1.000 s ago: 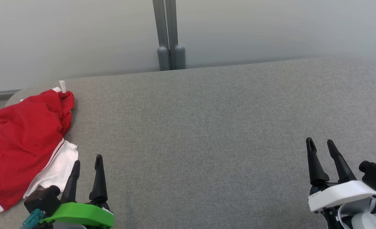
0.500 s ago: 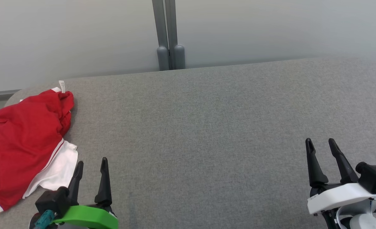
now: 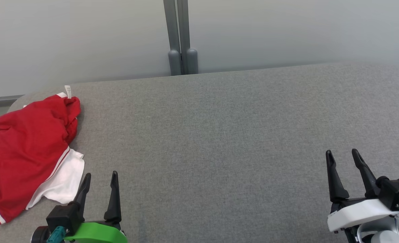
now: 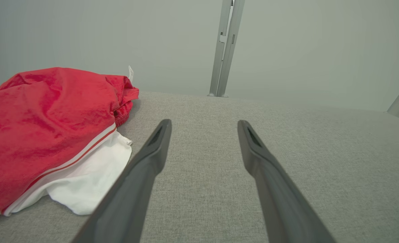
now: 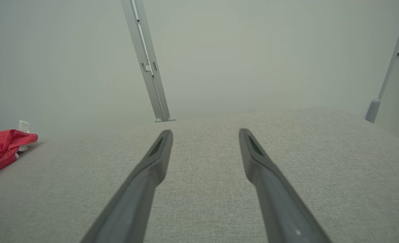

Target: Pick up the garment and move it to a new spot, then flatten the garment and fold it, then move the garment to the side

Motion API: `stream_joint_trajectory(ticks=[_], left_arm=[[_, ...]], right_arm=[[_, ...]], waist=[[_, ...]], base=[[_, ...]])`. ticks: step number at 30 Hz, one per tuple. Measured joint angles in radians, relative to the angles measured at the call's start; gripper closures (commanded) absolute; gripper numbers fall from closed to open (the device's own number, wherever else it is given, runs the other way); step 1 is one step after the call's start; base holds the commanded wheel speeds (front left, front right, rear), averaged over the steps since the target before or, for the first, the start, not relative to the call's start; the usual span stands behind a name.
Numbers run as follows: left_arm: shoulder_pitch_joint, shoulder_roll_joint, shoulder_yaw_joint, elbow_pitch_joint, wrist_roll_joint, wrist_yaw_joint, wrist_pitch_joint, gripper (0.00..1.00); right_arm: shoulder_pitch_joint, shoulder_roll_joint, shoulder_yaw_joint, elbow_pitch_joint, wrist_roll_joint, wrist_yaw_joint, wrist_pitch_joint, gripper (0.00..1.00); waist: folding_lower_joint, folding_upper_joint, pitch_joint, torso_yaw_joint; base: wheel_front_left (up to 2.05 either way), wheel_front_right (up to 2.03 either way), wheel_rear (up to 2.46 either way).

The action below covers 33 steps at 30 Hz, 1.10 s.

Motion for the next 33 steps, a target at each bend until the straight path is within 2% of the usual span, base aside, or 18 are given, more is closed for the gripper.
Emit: stream_joint_trajectory(ticks=[21, 33], left_arm=[[0.009, 0.002, -0.003, 0.028, 0.135, -0.007, -0.038, 0.00], [0.009, 0.002, -0.003, 0.038, 0.133, -0.009, -0.039, 0.00]], right_arm=[[0.009, 0.005, -0.021, 0.003, -0.121, 0.000, -0.040, 0.00], [0.014, 0.003, -0.022, 0.005, -0.117, 0.000, -0.040, 0.00]], waist=[[0.0000, 0.0000, -0.002, 0.018], [0.0000, 0.0000, -0.009, 0.015]], base=[[0.00, 0.00, 0.00], [0.00, 0.00, 0.00]])
